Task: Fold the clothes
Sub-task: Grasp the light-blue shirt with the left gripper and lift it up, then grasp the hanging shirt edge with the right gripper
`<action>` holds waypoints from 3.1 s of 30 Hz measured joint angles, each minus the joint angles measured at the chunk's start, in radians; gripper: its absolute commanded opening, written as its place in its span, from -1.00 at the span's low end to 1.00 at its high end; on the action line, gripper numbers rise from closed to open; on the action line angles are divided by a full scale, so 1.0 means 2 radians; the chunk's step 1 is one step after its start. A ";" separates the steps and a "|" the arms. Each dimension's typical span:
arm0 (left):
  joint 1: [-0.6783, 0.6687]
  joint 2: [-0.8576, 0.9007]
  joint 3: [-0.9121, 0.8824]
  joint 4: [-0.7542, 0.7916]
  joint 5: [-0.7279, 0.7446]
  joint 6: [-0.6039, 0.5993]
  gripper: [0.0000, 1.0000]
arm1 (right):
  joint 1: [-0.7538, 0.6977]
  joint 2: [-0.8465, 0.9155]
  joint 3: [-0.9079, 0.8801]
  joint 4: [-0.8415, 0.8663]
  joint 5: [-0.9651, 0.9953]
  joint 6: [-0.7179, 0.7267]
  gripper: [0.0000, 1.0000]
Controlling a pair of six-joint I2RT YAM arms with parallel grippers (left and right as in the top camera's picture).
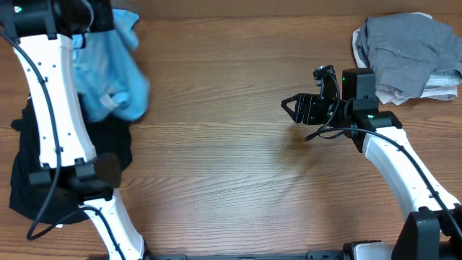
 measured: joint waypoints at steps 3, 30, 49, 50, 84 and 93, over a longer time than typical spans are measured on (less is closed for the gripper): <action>-0.027 0.000 0.050 -0.002 0.005 -0.006 -0.92 | 0.000 0.000 0.000 0.000 -0.008 0.000 0.28; -0.206 0.000 0.228 0.096 0.037 -0.117 -0.92 | -0.027 -0.069 0.000 -0.043 -0.042 0.008 0.31; -0.233 0.000 0.228 0.050 0.080 -0.116 -0.92 | 0.014 -0.032 0.001 0.125 -0.106 0.011 0.40; -0.233 0.000 0.228 0.043 0.082 -0.116 -0.92 | 0.014 -0.024 0.001 0.134 -0.107 0.011 0.40; -0.231 0.000 0.228 -0.015 0.005 -0.081 -0.92 | -0.043 0.018 0.061 0.134 -0.112 0.042 -0.93; -0.192 0.000 0.228 -0.022 -0.011 -0.078 -0.92 | -0.065 -0.004 0.280 -0.158 0.037 -0.017 -0.92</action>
